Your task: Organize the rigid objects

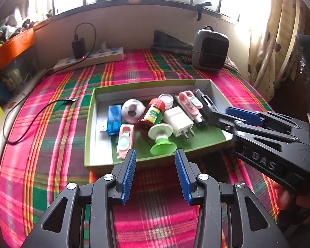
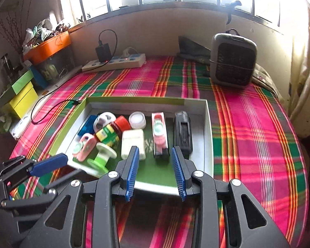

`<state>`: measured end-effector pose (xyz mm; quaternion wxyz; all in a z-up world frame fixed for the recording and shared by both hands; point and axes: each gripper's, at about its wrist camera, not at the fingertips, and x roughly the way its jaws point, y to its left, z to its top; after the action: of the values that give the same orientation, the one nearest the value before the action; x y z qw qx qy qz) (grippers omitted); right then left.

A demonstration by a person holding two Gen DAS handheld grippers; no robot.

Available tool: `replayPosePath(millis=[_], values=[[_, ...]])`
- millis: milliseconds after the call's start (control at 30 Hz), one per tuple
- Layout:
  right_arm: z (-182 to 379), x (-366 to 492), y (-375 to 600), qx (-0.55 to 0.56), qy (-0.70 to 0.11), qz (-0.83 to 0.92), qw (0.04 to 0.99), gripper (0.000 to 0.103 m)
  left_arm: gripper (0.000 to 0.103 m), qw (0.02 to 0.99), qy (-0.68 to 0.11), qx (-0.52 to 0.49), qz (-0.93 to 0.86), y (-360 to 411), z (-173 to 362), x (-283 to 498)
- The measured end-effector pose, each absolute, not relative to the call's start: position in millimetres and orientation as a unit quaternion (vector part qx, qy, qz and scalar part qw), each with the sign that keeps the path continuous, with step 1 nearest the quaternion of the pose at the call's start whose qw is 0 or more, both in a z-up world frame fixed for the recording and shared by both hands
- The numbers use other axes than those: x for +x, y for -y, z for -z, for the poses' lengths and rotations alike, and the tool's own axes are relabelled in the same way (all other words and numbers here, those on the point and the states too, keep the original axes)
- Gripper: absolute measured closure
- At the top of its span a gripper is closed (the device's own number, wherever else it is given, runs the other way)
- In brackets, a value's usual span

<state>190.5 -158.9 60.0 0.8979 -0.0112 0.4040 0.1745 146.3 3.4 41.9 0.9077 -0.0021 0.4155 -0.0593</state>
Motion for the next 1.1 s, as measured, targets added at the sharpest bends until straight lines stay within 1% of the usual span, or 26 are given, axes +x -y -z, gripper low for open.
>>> replayPosePath(millis=[200, 400, 433, 467, 533, 733, 833, 1100], values=[[-56.7, 166.1, 162.5, -0.002, -0.413, -0.171, 0.895, 0.069, 0.064, 0.908, -0.417, -0.005, 0.044, -7.1, -37.9, 129.9], [-40.5, 147.8, 160.1, -0.012, -0.432, -0.176, 0.884, 0.068, 0.064, 0.901, -0.434, 0.000, 0.022, -11.6, -24.0, 117.6], [-36.5, 145.1, 159.1, -0.015, -0.437, -0.172, 0.883, 0.065, 0.064, 0.899, -0.438, -0.001, 0.020, -12.6, -20.4, 116.4], [-34.5, 143.9, 158.4, -0.017, -0.438, -0.170, 0.883, 0.058, 0.064, 0.897, -0.441, -0.002, 0.019, -13.4, -17.8, 115.0], [-29.1, 140.5, 157.1, -0.020, -0.444, -0.169, 0.880, 0.053, 0.064, 0.894, -0.448, -0.001, 0.016, -13.8, -12.5, 112.3], [-22.4, 133.4, 157.7, -0.022, -0.450, -0.156, 0.879, 0.053, 0.064, 0.890, -0.456, -0.002, 0.007, -15.1, -4.3, 107.8], [-20.7, 129.7, 159.7, -0.026, -0.452, -0.147, 0.879, 0.053, 0.064, 0.892, -0.452, 0.010, -0.006, -13.8, -2.3, 104.9], [-17.7, 122.7, 163.3, -0.034, -0.453, -0.128, 0.882, 0.053, 0.063, 0.896, -0.444, -0.003, -0.014, -13.6, -2.5, 100.9]])
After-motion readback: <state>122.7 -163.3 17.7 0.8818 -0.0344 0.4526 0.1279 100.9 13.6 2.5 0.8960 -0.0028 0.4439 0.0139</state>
